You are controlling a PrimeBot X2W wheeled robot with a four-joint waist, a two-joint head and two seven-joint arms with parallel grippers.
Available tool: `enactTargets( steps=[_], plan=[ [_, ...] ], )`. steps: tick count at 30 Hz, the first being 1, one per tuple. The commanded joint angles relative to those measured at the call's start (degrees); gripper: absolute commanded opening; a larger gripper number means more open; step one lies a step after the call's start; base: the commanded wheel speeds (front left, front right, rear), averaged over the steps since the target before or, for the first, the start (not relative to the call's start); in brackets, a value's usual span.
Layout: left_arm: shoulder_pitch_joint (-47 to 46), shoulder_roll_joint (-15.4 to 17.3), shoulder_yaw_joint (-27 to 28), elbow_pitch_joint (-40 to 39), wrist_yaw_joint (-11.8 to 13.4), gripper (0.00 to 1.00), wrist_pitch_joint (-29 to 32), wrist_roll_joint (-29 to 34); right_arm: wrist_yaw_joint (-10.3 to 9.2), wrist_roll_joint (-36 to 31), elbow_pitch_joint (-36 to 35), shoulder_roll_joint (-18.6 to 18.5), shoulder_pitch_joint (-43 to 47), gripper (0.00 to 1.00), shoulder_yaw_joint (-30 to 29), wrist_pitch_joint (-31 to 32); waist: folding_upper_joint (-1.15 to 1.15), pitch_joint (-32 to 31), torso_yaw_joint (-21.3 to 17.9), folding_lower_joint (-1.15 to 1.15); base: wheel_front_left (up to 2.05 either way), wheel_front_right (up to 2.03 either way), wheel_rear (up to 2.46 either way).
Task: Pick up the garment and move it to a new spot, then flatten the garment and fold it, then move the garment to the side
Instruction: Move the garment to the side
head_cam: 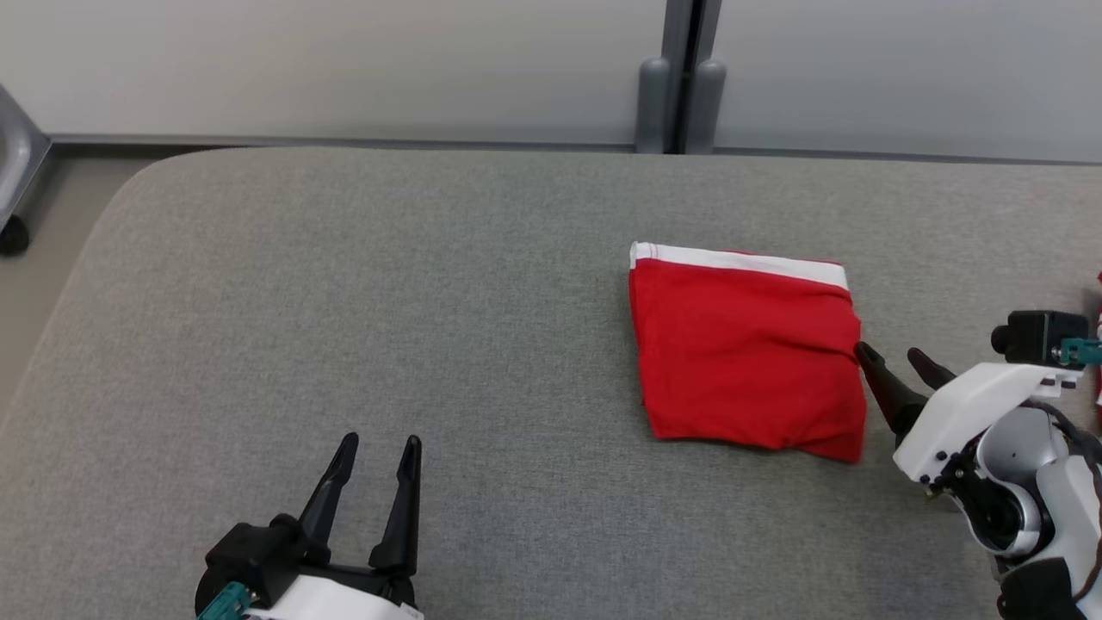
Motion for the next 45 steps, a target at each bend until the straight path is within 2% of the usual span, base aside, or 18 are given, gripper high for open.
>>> enactTargets(
  steps=[1, 6, 10, 11, 12, 14, 17, 23, 26, 29, 32, 34, 35, 36, 37, 38, 41, 45],
  plan=[
    [-1.6, 0.3, -0.4, 0.1, 0.4, 1.0, -0.1, -0.4, 0.12, 0.4, 1.3, 0.2, -1.6, 1.0, -0.1, 0.8, 0.0, 3.0, 2.6, 0.0, 0.0, 0.0, 0.0],
    [-3.6, 0.2, -2.0, 0.0, 1.2, 1.0, -0.1, -1.2, 0.11, 0.1, 8.7, 0.9, -5.6, 1.0, -1.2, 3.0, 0.0, 5.7, 4.7, 0.0, 0.0, 0.0, 0.0],
    [-4.5, 0.2, -1.3, -0.5, 1.6, 1.0, -0.1, -1.1, 0.11, 0.5, 12.9, 2.7, -7.8, 1.0, -0.9, 2.0, 0.0, 6.9, 4.4, 0.0, 0.0, 0.0, 0.0],
    [-4.6, 0.3, -0.8, -0.6, 1.8, 1.0, -0.1, -0.9, 0.11, 1.1, 13.4, 3.3, -8.2, 0.16, -0.7, 1.7, 0.0, 7.1, 3.8, 0.0, 0.0, 0.0, 0.0],
    [-4.7, 0.3, -0.5, -0.8, 2.0, 1.0, -0.1, -0.7, 0.11, 1.9, 13.4, 3.8, -8.6, 0.0, -0.1, 1.5, 0.0, 7.2, 3.1, 0.0, 0.0, 0.0, 0.0],
    [-4.7, 0.2, 0.0, -1.2, 2.0, 1.0, -0.1, -0.3, 0.11, 3.7, 12.5, 3.7, -10.1, 0.0, 0.7, 0.6, 0.0, 7.5, 0.9, 0.0, 0.0, 0.0, 0.0],
    [-5.0, 0.2, 0.8, -2.2, 2.0, 1.0, -0.1, -0.5, 0.11, 4.8, 8.7, 1.2, -12.4, 0.0, 3.5, 0.7, 0.0, 8.1, -3.3, 0.0, 0.0, 0.0, 0.0],
    [-7.4, 0.2, 1.0, -3.4, 1.5, 1.0, -0.1, 0.1, 0.1, 7.9, -1.9, -9.3, -16.1, 0.0, 5.7, 8.5, 0.0, 11.1, -10.6, 0.0, 0.0, 0.0, 0.0],
    [-9.1, 0.3, 0.2, -2.7, 1.1, 1.0, -0.1, 0.7, 0.1, 7.6, -3.3, -15.2, -17.4, 0.0, 4.2, 13.5, 0.0, 13.5, -12.2, 0.0, 0.0, 0.0, 0.0],
    [-10.5, 0.3, -0.6, -2.1, 1.0, 1.0, -0.1, 1.3, 0.1, 6.4, -1.6, -20.6, -18.8, 0.0, 0.6, 16.7, 0.0, 15.4, -12.7, 0.0, 0.0, 0.0, 0.0],
    [-10.7, 0.3, -0.8, -1.5, 0.7, 1.0, -0.1, 2.0, 0.1, 3.7, 0.6, -24.5, -19.9, 0.0, -1.8, 18.5, 0.0, 16.6, -12.4, 0.0, 0.0, 0.0, 0.0],
    [-10.3, 0.3, -0.3, -1.1, 0.6, 1.0, -0.1, 2.3, 0.1, 1.1, 2.7, -25.8, -20.6, 0.0, -2.6, 19.5, 0.0, 17.2, -12.4, 0.0, 0.0, 0.0, 0.0],
    [-10.2, 0.3, -0.2, -1.0, 0.6, 1.0, -0.1, 2.5, 0.1, -0.9, 4.1, -26.8, -21.2, 0.16, -3.2, 19.4, 0.0, 17.5, -12.3, 0.0, 0.0, 0.0, 0.0],
    [-10.2, 0.3, -0.2, -1.0, 0.6, 1.0, -0.1, 2.5, 0.1, -0.9, 4.1, -26.8, -21.2, 0.16, -3.2, 19.4, 0.0, 17.5, -12.3, 0.0, 0.0, 0.0, 0.0],
    [-10.3, 0.3, -0.1, -0.9, 0.4, 1.0, -0.1, 2.6, 0.08, -3.2, 5.6, -27.5, -21.8, 0.46, -3.9, 19.0, 0.0, 17.9, -12.2, 0.0, 0.0, 0.0, 0.0],
    [-10.5, 0.2, -0.1, -0.8, 0.5, 1.0, -0.1, 2.6, 0.0, -6.2, 7.3, -28.3, -22.2, 1.0, -4.4, 18.4, 0.0, 18.2, -12.0, 0.0, 0.0, 0.0, 0.0],
    [-10.9, 0.3, -0.1, -0.5, 0.3, 1.0, 0.0, 1.7, 0.06, -14.1, 10.7, -28.6, -22.6, 1.0, -4.9, 16.0, 0.0, 18.4, -11.4, 0.0, 0.0, 0.0, 0.0],
    [-9.9, 0.3, 0.4, -0.4, 0.9, 1.0, 0.0, 1.2, 0.03, -19.9, 10.8, -29.0, -21.8, 1.0, -5.2, 12.2, 0.0, 17.3, -11.2, 0.0, 0.0, 0.0, 0.0]
  ],
)
